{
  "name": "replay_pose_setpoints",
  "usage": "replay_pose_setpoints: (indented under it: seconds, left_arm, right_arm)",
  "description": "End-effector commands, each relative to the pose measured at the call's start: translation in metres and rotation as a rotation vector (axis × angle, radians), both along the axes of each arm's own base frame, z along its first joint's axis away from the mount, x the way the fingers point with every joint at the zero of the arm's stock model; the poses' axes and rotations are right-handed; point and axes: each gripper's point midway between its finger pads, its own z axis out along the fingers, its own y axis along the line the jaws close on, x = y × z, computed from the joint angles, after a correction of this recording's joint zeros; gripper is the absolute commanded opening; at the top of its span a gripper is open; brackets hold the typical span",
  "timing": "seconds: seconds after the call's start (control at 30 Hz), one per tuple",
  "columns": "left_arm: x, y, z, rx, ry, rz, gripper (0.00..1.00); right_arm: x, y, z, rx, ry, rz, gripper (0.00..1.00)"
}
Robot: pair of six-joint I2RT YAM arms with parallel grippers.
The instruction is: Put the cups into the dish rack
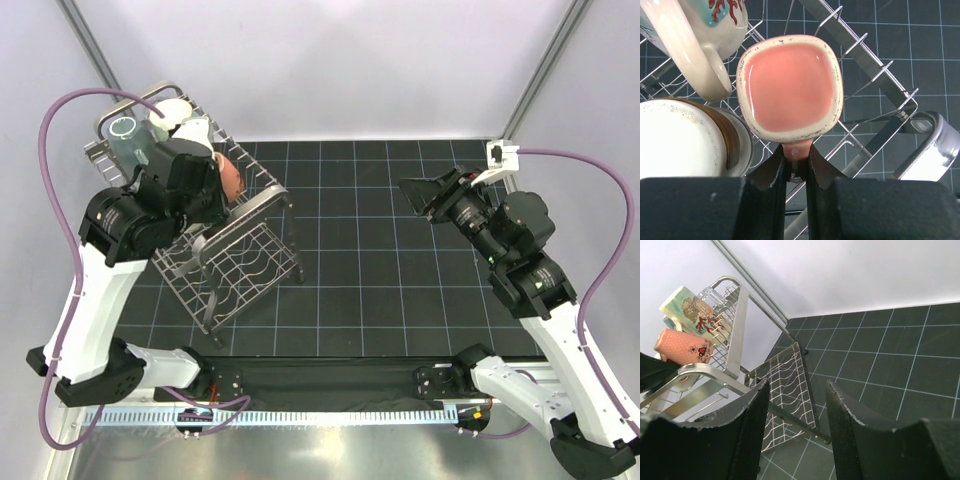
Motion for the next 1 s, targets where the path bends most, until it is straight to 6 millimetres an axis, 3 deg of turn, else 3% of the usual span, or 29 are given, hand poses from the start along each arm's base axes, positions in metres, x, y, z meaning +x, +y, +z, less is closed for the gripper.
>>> replay_pose_setpoints:
  seconds: [0.0,0.33,0.6,0.77,0.97]
  left_arm:
    - [-0.042,0.032,-0.043,0.178,0.234,0.003,0.00]
    - [-0.044,0.023,-0.052,0.175,0.284,-0.033,0.01]
    - [-0.049,0.023,-0.057,0.163,0.309,-0.034,0.20]
    - [-0.049,0.021,-0.058,0.161,0.316,-0.037,0.27]
    - [-0.049,0.023,-0.056,0.160,0.307,-0.028,0.28]
  right_arm:
    - [-0.005,0.000,0.007,0.021,-0.026,0.011,0.51]
    - [-0.007,0.002,0.005,0.030,-0.018,0.019,0.51]
    - [-0.007,0.002,0.008,0.036,-0.021,0.022,0.51]
    - [-0.006,0.005,0.006,0.034,-0.015,0.032,0.51]
    - [-0.005,0.005,0.006,0.034,-0.015,0.030,0.51]
